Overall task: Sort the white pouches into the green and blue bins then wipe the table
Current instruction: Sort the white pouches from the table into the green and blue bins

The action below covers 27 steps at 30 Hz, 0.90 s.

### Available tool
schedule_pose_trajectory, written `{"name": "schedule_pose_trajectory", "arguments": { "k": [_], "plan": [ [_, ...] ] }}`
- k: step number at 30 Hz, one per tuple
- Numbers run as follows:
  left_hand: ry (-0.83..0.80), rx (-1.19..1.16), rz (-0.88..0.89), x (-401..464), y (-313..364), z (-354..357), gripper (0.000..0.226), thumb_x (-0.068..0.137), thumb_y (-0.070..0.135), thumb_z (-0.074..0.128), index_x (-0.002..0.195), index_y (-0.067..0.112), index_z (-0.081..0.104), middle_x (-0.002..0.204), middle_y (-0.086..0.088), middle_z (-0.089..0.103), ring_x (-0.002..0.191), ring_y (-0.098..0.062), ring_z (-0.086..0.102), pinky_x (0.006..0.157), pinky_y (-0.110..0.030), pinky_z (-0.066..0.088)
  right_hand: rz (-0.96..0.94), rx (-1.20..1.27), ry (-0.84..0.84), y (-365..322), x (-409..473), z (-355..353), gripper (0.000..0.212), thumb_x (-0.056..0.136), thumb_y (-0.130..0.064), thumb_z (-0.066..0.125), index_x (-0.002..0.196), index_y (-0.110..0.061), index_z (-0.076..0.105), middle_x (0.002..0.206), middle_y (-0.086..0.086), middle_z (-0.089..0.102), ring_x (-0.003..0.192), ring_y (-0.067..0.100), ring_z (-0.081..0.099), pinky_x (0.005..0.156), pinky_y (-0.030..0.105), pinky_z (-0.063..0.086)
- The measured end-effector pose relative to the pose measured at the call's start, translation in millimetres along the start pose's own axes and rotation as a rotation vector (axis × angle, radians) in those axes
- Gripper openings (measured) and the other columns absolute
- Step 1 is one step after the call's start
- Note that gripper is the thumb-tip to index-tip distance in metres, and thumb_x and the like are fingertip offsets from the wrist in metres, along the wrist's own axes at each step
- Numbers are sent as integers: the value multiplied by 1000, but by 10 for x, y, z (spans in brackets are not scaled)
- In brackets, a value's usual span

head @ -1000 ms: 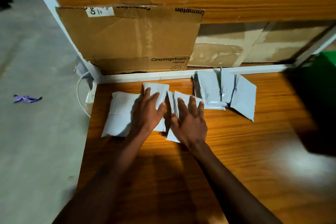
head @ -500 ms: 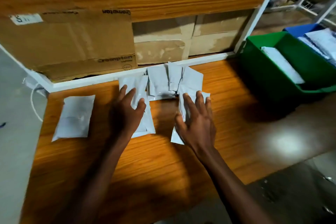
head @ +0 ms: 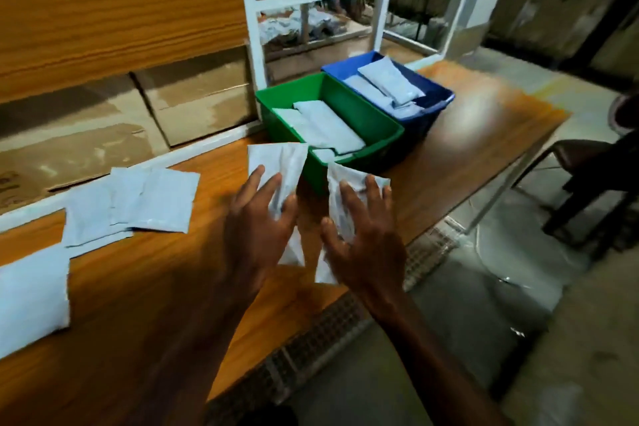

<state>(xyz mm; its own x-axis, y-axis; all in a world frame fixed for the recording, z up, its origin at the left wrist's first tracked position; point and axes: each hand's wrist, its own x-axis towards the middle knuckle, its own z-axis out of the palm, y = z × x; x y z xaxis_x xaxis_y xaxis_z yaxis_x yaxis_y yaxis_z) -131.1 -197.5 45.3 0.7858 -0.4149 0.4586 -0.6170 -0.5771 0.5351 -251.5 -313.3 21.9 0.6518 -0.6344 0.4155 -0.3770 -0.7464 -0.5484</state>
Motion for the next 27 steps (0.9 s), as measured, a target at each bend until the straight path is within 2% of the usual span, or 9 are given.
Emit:
{"name": "schedule_pose_trajectory", "arguments": {
  "k": [5,11,16,21,24,27],
  "plan": [
    [-27,-86,133,385,732,631,42,89,39,60,124,16,68,141,-11,56,118,-32,60,94,-38,48,56,-1,85,711,411,-385,62,89,-53,57,147,-37,45,164,1,26,152,29,19,110,48,39],
    [12,-82,180,909,1178,1186,45,91,40,59,126,13,66,142,-13,54,121,-33,58,99,-42,47,12,-41,80,1343,1118,-504,64,89,-57,56,149,-40,39,166,-2,21,154,27,14,111,49,39],
    [58,-127,-17,1597,1539,1752,46,88,44,57,128,24,66,149,3,49,128,-25,52,102,-36,41,-103,-44,12,1891,2213,-436,62,89,-56,56,147,-39,42,165,3,26,153,31,17,112,50,37],
    [121,-62,-95,2100,1685,2072,45,87,44,59,127,25,66,149,6,49,127,-24,53,99,-39,45,-330,-27,50,2182,3246,-228,58,87,-42,62,142,-25,55,154,17,42,145,41,32,115,52,35],
    [175,-11,-136,2332,1711,2214,45,86,43,58,125,23,68,147,5,51,125,-25,55,98,-37,44,-337,12,-85,2294,3763,-80,61,89,-48,57,147,-31,49,161,10,34,150,38,23,116,51,32],
    [218,44,-194,2483,1730,2324,45,86,42,59,125,21,68,147,3,52,125,-25,56,99,-36,45,-366,-4,-230,2325,4185,121,63,90,-52,55,150,-38,41,165,2,25,153,32,14,112,50,36]
  ]
}}
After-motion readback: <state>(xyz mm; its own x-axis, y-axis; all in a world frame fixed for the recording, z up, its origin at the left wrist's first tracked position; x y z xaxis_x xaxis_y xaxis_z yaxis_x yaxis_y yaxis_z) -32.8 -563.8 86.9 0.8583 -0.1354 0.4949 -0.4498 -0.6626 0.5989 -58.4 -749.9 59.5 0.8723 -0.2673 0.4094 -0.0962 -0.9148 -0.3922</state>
